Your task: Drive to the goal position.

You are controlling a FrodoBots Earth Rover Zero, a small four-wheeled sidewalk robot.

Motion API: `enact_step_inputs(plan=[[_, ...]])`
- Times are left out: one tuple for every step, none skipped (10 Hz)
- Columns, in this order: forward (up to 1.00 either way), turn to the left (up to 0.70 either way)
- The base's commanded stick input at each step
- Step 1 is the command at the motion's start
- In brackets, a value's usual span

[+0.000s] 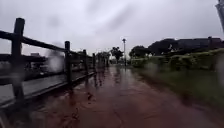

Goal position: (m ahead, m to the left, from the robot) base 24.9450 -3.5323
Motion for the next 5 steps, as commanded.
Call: enact_step_inputs(plan=[[1.00,0.01],[1.00,0.01],[1.00,0.01],[1.00,0.01],[1.00,0.01]])
